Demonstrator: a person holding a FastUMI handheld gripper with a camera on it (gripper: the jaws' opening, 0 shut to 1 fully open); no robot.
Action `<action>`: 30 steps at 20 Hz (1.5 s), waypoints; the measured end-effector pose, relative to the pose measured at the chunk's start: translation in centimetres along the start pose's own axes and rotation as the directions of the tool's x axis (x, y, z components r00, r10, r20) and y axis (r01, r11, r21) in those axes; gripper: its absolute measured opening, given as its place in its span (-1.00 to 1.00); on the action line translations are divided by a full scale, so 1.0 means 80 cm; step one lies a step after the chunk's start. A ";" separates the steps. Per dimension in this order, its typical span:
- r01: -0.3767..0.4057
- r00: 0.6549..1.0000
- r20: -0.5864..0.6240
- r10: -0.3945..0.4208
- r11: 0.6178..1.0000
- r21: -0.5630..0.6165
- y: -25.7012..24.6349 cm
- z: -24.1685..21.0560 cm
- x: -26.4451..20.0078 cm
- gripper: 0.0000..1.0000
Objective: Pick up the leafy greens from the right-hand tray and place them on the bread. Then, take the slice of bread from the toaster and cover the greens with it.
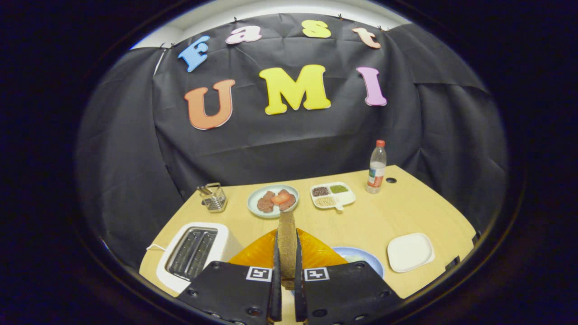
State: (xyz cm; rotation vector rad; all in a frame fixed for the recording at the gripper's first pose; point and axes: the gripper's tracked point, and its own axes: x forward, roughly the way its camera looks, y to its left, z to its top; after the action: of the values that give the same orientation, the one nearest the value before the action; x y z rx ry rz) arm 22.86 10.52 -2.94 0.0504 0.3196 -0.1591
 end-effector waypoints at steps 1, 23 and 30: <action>0.012 1.000 -0.015 -0.012 1.000 0.005 -0.011 -0.012 0.007 -0.78; 0.001 0.990 -0.138 0.019 0.990 0.144 -0.145 -0.135 0.044 -0.78; 0.028 0.994 -0.107 -0.018 0.996 0.088 -0.158 -0.147 0.043 -0.56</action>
State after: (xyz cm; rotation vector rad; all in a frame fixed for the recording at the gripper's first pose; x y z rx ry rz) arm 20.36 -1.58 -15.52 0.1440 0.4195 -0.1939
